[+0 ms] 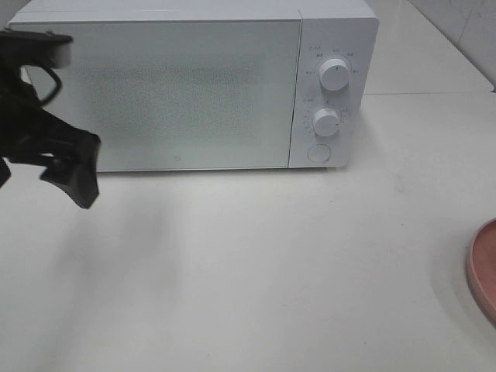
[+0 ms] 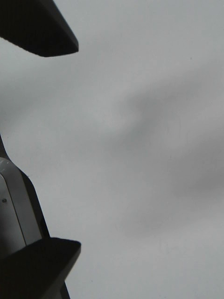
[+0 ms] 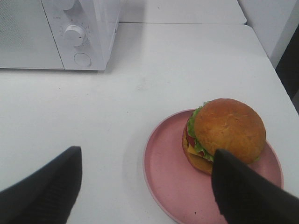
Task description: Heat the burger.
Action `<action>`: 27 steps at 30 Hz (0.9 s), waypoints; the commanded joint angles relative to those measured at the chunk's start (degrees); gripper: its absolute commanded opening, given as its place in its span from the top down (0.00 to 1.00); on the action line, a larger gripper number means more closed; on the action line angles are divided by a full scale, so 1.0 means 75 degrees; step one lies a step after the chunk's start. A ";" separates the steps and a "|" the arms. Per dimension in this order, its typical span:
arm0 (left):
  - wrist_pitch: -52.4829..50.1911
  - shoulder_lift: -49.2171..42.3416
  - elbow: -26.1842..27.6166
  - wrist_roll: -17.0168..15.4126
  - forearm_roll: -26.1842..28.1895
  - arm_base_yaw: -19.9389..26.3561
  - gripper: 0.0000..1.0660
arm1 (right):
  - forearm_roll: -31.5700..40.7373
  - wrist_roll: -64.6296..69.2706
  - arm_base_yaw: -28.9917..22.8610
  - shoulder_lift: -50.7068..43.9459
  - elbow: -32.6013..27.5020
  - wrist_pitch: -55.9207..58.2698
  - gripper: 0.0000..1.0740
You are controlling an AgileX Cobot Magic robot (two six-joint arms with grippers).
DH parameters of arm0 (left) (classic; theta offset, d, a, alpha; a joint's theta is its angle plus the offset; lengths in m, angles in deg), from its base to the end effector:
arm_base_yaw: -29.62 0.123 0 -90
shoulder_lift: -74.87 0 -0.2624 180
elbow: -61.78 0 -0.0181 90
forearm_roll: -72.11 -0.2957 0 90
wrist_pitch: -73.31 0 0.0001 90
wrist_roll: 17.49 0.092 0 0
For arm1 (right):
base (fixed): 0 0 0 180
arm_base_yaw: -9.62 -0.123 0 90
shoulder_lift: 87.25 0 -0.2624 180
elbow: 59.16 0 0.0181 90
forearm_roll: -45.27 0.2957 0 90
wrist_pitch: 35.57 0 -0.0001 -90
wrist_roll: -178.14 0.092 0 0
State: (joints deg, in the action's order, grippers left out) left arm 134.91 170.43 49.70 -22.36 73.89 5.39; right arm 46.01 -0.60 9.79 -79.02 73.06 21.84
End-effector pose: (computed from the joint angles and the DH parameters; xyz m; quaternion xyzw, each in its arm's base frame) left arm 0.2997 -0.1376 0.2214 0.1614 0.9823 -0.0374 0.0872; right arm 0.0597 0.0008 0.3042 0.0104 0.8358 0.0117 0.5488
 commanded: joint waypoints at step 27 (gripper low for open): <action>0.0237 -0.5141 -0.3331 0.0649 0.0267 0.3018 0.08 | 0.0031 -0.0107 0.0061 -0.0206 -0.0023 -0.0061 0.30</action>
State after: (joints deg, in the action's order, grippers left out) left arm 137.03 135.65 27.41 -17.49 75.95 27.85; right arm 46.01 -0.60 9.79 -79.02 73.06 21.84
